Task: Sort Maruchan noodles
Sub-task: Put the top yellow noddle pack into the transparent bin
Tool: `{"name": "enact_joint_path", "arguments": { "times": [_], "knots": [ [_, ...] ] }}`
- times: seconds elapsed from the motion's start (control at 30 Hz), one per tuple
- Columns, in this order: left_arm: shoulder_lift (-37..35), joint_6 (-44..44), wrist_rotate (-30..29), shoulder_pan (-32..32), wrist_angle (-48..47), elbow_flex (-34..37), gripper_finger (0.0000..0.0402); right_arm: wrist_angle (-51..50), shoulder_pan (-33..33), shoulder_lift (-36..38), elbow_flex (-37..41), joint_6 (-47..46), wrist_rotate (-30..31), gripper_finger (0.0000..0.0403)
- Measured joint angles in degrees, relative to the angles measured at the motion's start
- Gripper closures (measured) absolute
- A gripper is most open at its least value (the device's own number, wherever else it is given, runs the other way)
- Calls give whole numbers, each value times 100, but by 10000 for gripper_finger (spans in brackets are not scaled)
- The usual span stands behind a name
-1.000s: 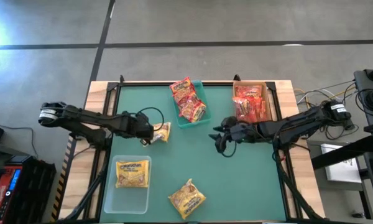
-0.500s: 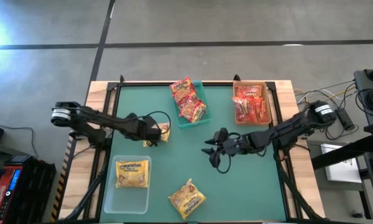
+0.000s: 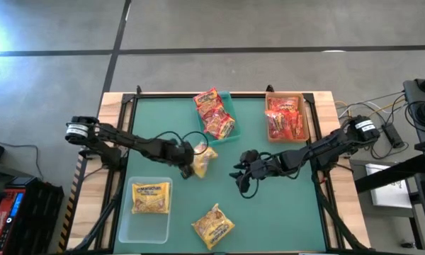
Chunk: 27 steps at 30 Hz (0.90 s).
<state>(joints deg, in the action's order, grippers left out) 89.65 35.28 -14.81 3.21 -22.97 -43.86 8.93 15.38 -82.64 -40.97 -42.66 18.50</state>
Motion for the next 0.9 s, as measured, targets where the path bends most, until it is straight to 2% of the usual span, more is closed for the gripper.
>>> {"name": "enact_joint_path", "arguments": {
  "times": [0.17, 0.27, 0.37, 0.47, 0.53, 0.63, 0.9],
  "knots": [
    [35, -539, 1199, 290, 1280, -4, 401, -263, 0, 43, 0, -273, -738, 197],
    [18, -743, 1301, 474, 1714, -10, 402, -277, -2, 43, 0, -448, -888, 197],
    [-41, -800, 784, 484, 1545, -9, 402, -274, -2, 43, 0, -531, -845, 197],
    [-31, -605, -312, 401, 1243, -7, 401, -267, -2, 23, 0, -506, -766, 197],
    [1, -355, -826, 301, 1081, -3, 402, -288, -15, 8, 0, -506, -754, 197],
    [117, -92, -1049, 148, 1006, 2, 402, -267, -62, 8, 0, -535, -756, 197],
    [915, 110, -1060, 39, 1234, -110, 402, -267, -154, 10, 0, -537, -730, 197]
  ]
}}
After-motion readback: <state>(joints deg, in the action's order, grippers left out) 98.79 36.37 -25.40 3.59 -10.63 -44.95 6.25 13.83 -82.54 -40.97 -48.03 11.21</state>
